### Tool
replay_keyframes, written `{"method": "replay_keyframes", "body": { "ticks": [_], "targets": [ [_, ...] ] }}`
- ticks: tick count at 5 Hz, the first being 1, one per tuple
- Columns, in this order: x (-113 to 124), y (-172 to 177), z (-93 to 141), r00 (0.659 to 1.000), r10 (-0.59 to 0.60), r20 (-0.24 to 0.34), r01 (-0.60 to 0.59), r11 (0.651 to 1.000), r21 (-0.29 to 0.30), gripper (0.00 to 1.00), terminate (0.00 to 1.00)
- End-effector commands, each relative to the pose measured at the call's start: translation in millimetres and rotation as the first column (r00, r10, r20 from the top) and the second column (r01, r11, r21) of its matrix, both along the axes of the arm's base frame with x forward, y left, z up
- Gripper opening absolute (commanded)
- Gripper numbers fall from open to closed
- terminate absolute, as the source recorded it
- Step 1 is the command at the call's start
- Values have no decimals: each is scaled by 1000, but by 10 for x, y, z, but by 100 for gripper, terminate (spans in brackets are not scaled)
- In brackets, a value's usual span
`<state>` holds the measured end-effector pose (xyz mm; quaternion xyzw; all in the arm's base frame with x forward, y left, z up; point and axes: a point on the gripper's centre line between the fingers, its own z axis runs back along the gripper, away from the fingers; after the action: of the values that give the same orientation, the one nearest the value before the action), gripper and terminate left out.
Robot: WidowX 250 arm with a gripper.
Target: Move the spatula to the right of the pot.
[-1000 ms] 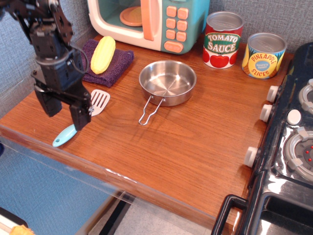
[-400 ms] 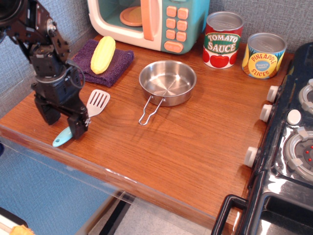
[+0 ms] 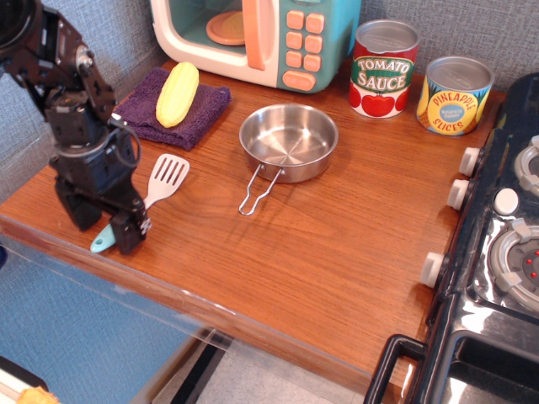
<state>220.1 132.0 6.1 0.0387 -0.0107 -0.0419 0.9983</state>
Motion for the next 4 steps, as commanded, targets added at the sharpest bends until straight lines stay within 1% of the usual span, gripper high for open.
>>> {"method": "replay_keyframes", "body": {
  "ticks": [1,2,3,4],
  "targets": [
    [-46,39,8,1000,10,-12,-9,1000,23,0,0],
    [-23,43,65,1000,13,0,-13,999,43,0,0],
    [53,103,180,999,44,24,-45,998,43,0,0],
    [83,45,414,988,130,83,-130,992,-7,0,0]
  ]
}}
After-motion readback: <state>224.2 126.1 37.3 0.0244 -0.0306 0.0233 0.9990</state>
